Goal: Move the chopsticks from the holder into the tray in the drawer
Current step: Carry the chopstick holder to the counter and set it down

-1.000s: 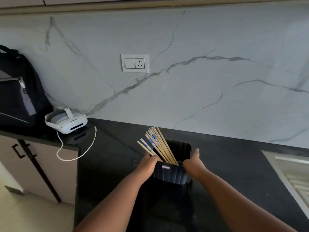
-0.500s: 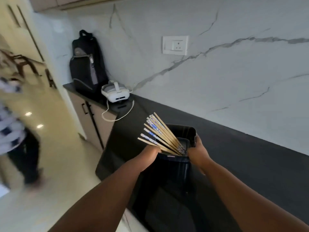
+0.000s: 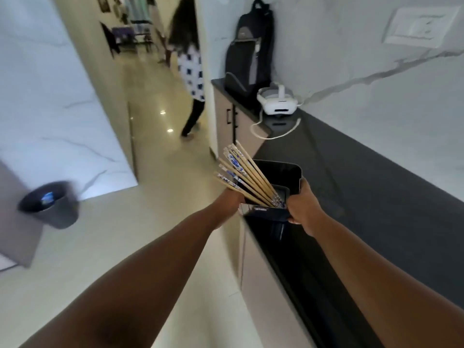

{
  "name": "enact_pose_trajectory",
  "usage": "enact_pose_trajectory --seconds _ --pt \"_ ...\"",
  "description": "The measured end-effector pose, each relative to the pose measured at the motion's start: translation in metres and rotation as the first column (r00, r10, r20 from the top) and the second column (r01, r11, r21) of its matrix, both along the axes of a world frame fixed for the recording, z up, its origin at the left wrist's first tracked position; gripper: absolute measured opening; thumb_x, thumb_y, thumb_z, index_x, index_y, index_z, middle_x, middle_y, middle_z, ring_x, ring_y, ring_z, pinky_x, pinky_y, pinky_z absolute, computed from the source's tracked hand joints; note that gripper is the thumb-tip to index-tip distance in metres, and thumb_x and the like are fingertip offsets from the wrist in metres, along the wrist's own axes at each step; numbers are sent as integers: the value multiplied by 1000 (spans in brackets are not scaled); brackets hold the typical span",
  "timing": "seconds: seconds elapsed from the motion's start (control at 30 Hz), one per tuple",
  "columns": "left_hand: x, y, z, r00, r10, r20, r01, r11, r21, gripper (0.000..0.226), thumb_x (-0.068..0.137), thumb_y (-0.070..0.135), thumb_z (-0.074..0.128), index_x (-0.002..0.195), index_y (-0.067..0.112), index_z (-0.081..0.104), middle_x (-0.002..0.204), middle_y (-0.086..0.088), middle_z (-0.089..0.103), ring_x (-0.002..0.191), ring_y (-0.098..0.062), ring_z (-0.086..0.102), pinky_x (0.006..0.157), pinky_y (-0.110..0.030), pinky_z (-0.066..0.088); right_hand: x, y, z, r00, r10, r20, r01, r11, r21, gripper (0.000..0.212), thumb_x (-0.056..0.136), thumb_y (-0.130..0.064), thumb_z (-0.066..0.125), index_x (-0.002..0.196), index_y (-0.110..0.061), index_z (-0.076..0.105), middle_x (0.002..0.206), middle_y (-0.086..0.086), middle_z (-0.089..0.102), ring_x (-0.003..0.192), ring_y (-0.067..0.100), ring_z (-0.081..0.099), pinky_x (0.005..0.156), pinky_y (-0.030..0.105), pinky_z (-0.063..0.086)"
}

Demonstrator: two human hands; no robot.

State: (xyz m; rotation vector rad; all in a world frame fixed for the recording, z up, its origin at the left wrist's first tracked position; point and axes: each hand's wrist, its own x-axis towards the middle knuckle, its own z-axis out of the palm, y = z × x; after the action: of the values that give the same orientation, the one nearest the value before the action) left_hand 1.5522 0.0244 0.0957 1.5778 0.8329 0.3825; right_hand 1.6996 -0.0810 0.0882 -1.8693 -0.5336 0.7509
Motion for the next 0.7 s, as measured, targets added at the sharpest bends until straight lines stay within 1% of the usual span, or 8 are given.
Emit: enact_pose_trajectory --seconds 0.03,0.1,0.23,0.33,0.4,0.43,0.57,0.7 --pt "-21 4 0 999 11 42 -11 1000 4 31 94 -3 41 83 21 58 58 16 64 56 10 57 52 -6 44 -14 12 0 999 39 -10 -39 999 -2 64 89 -11 53 142 -39 29 91 -13 52 78 12 55 46 24 47" --pt "-66 11 -1 994 49 93 -49 999 -6 32 94 0 42 88 25 61 64 23 68 63 14 60 55 -4 44 -48 37 -3 991 132 5 -132 991 -21 64 90 -11 50 142 -41 27 89 -15 49 76 11 53 47 26 47" --pt "-180 26 -20 973 214 84 -209 976 -61 34 85 -4 46 92 24 64 84 9 70 81 -6 64 61 -14 51 -141 81 -20 950 306 57 -302 950 -78 57 88 -7 51 134 -37 37 91 -7 55 78 16 58 59 33 53" --pt "-278 24 -38 942 335 9 -331 936 -119 38 62 2 45 88 23 62 92 -4 65 85 -15 56 73 -28 49 -228 103 -42 896 442 -38 -443 887 -129 64 84 -7 50 133 -45 35 90 -5 56 81 23 62 58 36 57" --pt "-350 15 -49 912 409 -5 -405 902 -151 37 61 5 45 89 23 62 97 -8 65 89 -18 55 79 -33 47 -294 115 -55 839 539 -81 -544 823 -161 67 83 -7 46 133 -49 34 92 -6 58 85 23 62 67 43 59" --pt "-391 8 -55 890 455 -16 -451 877 -166 36 63 6 46 89 24 62 99 -7 65 93 -19 54 81 -34 46 -334 121 -62 807 583 -92 -590 790 -168 68 83 -7 44 134 -50 33 92 -7 58 84 22 62 65 41 59" --pt "-552 -26 -75 740 673 -25 -652 707 -273 31 63 13 49 84 29 66 92 10 70 96 -12 60 85 -30 49 -499 137 -79 663 730 -164 -748 639 -182 67 88 -3 37 139 -47 34 89 -11 52 76 15 58 45 29 53" --pt "-692 -76 -83 492 870 -35 -823 452 -344 40 56 9 50 87 27 68 95 9 71 101 -13 60 84 -28 50 -661 137 -82 426 880 -208 -900 391 -191 66 91 0 36 138 -46 33 89 -8 54 81 17 59 52 34 54"
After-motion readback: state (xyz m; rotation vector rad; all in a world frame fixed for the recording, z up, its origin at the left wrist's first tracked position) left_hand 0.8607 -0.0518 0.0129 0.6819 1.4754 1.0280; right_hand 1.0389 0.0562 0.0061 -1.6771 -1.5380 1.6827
